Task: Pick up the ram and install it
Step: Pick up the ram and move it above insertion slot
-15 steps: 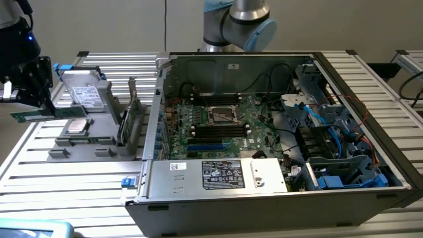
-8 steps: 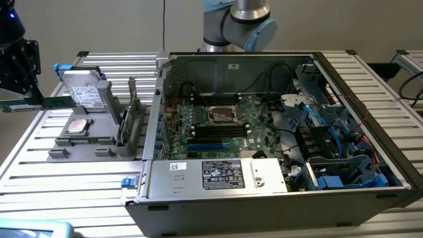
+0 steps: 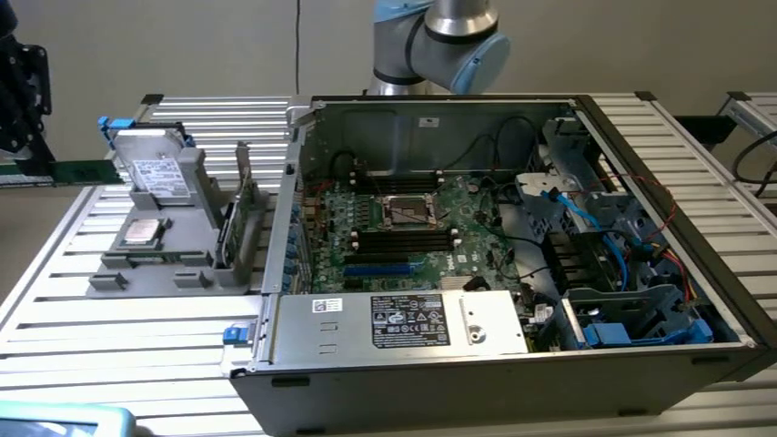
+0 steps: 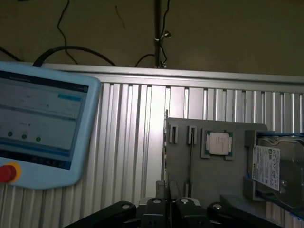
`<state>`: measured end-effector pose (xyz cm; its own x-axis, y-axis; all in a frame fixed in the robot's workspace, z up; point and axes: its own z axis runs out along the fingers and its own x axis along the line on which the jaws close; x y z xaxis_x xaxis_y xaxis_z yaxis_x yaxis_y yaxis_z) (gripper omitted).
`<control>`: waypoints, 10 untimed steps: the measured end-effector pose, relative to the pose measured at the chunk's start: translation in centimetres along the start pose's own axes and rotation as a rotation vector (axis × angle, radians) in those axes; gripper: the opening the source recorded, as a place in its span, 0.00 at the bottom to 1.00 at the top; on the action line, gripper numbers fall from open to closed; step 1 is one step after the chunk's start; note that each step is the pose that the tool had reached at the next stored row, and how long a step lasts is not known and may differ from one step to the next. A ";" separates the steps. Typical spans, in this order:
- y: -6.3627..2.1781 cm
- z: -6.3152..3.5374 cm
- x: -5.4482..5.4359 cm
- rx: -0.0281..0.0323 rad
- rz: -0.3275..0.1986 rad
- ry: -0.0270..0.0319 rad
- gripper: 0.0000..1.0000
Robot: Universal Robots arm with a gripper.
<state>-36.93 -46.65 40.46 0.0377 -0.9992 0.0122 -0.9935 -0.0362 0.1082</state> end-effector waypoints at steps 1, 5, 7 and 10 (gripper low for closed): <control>-0.22 -0.46 0.1 -0.0023 0.000 -0.0001 0.14; -1.15 -2.19 0.4 -0.0087 0.000 -0.0016 0.14; -1.66 -2.99 0.5 -0.0107 -0.001 -0.0036 0.14; -2.49 -4.04 0.6 -0.0133 -0.001 -0.0081 0.14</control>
<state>-34.00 -47.10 44.21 0.0379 -0.9993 0.0040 -0.9919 -0.0372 0.1214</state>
